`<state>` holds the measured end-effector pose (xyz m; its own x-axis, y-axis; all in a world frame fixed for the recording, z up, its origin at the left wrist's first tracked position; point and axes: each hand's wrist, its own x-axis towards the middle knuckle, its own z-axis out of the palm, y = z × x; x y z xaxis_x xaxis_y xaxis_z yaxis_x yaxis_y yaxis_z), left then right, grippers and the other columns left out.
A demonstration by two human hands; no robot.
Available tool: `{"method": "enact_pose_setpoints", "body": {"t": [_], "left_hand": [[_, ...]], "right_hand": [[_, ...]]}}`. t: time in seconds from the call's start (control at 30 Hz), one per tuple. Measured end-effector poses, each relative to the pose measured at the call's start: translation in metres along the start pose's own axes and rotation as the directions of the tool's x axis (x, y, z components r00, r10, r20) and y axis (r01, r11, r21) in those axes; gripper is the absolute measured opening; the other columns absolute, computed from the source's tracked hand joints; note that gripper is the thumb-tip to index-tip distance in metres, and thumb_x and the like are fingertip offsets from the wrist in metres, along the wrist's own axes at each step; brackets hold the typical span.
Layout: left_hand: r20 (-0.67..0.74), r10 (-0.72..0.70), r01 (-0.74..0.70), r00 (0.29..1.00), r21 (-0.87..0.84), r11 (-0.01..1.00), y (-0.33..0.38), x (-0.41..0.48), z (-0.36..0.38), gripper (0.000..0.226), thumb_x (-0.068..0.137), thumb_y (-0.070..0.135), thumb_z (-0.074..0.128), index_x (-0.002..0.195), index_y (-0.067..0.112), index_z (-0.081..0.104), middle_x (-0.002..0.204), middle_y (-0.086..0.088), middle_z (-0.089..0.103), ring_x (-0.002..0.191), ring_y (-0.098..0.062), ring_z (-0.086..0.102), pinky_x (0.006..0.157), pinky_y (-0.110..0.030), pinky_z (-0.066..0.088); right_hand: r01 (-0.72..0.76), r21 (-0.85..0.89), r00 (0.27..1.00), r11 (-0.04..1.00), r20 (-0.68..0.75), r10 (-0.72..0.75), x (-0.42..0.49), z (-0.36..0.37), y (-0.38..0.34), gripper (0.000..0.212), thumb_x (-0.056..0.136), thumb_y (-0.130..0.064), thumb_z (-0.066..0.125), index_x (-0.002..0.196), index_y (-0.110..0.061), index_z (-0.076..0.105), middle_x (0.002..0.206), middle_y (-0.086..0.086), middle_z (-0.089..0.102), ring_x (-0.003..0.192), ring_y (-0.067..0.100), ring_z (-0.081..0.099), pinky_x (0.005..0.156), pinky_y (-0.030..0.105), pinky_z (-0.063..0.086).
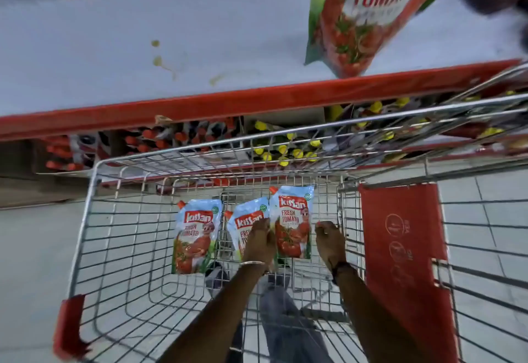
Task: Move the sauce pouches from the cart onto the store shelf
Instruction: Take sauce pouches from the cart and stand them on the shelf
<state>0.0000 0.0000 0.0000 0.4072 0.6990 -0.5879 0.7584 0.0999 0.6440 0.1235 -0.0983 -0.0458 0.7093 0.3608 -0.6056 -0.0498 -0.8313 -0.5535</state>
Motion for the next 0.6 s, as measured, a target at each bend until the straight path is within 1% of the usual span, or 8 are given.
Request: {"method": "enact_pose_setpoints", "body": {"t": [0.07, 0.1, 0.17, 0.23, 0.33, 0.43, 0.5, 0.6], "left_hand": [[-0.028, -0.044, 0.045, 0.999, 0.005, 0.999, -0.001, 0.013, 0.007, 0.025, 0.09, 0.004, 0.038, 0.108, 0.004, 0.055, 0.104, -0.019, 0.065, 0.088, -0.019, 0.055, 0.084, -0.028, 0.045], [-0.038, -0.055, 0.056, 0.998, 0.019, 0.998, -0.001, 0.019, 0.011, 0.024, 0.09, 0.004, 0.037, 0.105, 0.003, 0.056, 0.103, -0.02, 0.065, 0.09, -0.024, 0.057, 0.087, -0.034, 0.049], [-0.06, -0.079, 0.082, 0.995, 0.047, 0.996, 0.001, 0.033, 0.015, 0.021, 0.089, 0.003, 0.039, 0.098, -0.003, 0.057, 0.102, -0.025, 0.065, 0.097, -0.035, 0.06, 0.089, -0.044, 0.05], [-0.094, -0.118, 0.123, 0.988, 0.045, 0.991, 0.003, 0.043, 0.018, 0.02, 0.088, 0.002, 0.042, 0.093, -0.008, 0.059, 0.102, -0.029, 0.065, 0.099, -0.038, 0.06, 0.087, -0.042, 0.047], [-0.101, -0.174, 0.181, 0.98, 0.071, 0.981, 0.001, 0.058, 0.019, 0.022, 0.088, 0.006, 0.047, 0.093, -0.007, 0.063, 0.105, -0.028, 0.067, 0.1, -0.037, 0.062, 0.087, -0.039, 0.047], [-0.039, -0.201, 0.205, 0.979, 0.144, 0.968, -0.003, 0.065, 0.022, 0.024, 0.085, 0.018, 0.055, 0.091, -0.003, 0.064, 0.103, -0.024, 0.07, 0.097, -0.035, 0.064, 0.084, -0.036, 0.049], [-0.017, -0.21, 0.21, 0.978, 0.155, 0.965, -0.002, 0.066, 0.021, 0.022, 0.084, 0.018, 0.056, 0.092, -0.002, 0.063, 0.103, -0.023, 0.07, 0.098, -0.035, 0.064, 0.085, -0.036, 0.049], [0.0, -0.218, 0.217, 0.976, 0.096, 0.972, 0.004, 0.056, 0.011, 0.018, 0.08, 0.01, 0.06, 0.09, -0.005, 0.061, 0.102, -0.025, 0.069, 0.098, -0.036, 0.063, 0.087, -0.036, 0.048]], "right_hand": [[-0.039, -0.027, 0.999, 0.999, 0.029, 0.04, 0.011, 0.004, 0.004, 0.024, 0.093, -0.013, 0.045, 0.1, 0.001, 0.063, 0.111, 0.023, 0.066, 0.102, 0.036, 0.06, 0.083, 0.035, 0.045], [-0.053, -0.025, 0.998, 0.998, 0.043, 0.054, 0.017, 0.007, 0.006, 0.025, 0.094, -0.016, 0.044, 0.101, -0.002, 0.063, 0.112, 0.021, 0.067, 0.101, 0.034, 0.06, 0.082, 0.035, 0.046], [-0.096, 0.014, 0.992, 0.995, 0.077, 0.095, 0.026, 0.011, 0.004, 0.026, 0.093, -0.018, 0.044, 0.099, -0.004, 0.065, 0.108, 0.018, 0.069, 0.094, 0.03, 0.061, 0.07, 0.029, 0.045], [-0.107, 0.082, 0.991, 0.991, 0.093, 0.1, 0.032, 0.015, 0.003, 0.024, 0.091, -0.012, 0.046, 0.096, -0.002, 0.067, 0.103, 0.018, 0.07, 0.085, 0.025, 0.06, 0.061, 0.023, 0.042], [-0.149, 0.138, 0.986, 0.979, 0.097, 0.136, 0.042, 0.022, 0.005, 0.023, 0.087, -0.004, 0.047, 0.084, -0.002, 0.07, 0.095, 0.021, 0.073, 0.083, 0.03, 0.065, 0.072, 0.034, 0.054], [-0.291, 0.244, 0.955, 0.925, 0.132, 0.266, 0.051, 0.024, 0.013, 0.031, 0.084, 0.001, 0.049, 0.064, -0.015, 0.068, 0.092, 0.023, 0.072, 0.087, 0.038, 0.067, 0.083, 0.055, 0.056], [-0.338, 0.298, 0.938, 0.893, 0.187, 0.293, 0.049, 0.018, 0.017, 0.039, 0.084, 0.006, 0.047, 0.058, -0.019, 0.062, 0.084, 0.017, 0.071, 0.086, 0.037, 0.066, 0.087, 0.055, 0.055], [-0.325, 0.333, 0.94, 0.885, 0.218, 0.264, 0.035, 0.005, 0.007, 0.038, 0.084, 0.007, 0.044, 0.059, -0.017, 0.06, 0.075, 0.005, 0.067, 0.081, 0.028, 0.063, 0.086, 0.046, 0.055]]}}
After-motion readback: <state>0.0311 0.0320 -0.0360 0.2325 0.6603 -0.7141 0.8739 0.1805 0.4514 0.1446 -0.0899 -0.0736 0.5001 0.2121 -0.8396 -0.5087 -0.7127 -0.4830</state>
